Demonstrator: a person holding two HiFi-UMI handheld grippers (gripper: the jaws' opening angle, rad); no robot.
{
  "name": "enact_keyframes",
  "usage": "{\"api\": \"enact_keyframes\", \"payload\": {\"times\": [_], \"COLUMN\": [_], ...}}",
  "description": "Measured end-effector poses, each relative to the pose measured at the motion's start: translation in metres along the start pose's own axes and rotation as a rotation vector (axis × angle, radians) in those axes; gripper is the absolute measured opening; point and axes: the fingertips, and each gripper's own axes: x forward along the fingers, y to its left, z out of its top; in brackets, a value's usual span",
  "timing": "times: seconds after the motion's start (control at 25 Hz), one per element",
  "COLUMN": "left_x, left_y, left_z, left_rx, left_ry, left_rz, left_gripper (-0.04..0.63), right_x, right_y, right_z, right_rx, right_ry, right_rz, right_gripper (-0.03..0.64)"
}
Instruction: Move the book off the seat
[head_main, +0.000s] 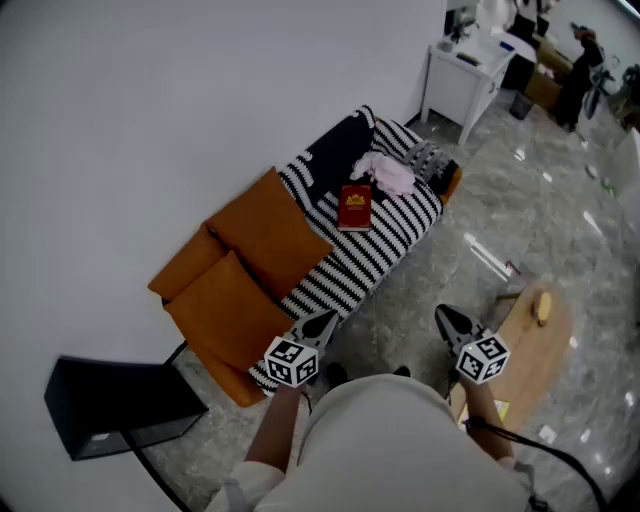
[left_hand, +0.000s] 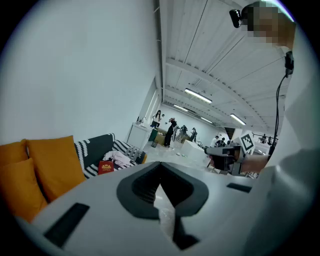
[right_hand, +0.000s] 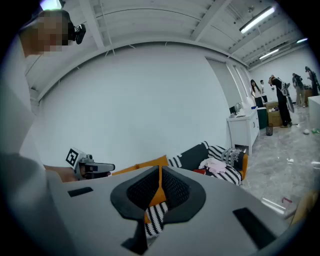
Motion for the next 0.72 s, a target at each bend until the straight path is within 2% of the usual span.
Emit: {"api": "enact_keyframes", "payload": {"times": [0.72], "left_x": [-0.006], "left_y": [0.002], "left_z": [-0.009], "left_rx": [-0.022], "left_ry": [0.018], "left_rz": [-0.025], "left_gripper": [0.002], "right_x": [-0.002], "right_y": [0.012], "right_z": [-0.006], "right_rx": [0.024], "right_ry": [0.008], "right_rz": [-0.013], "right_gripper": [0.046]}}
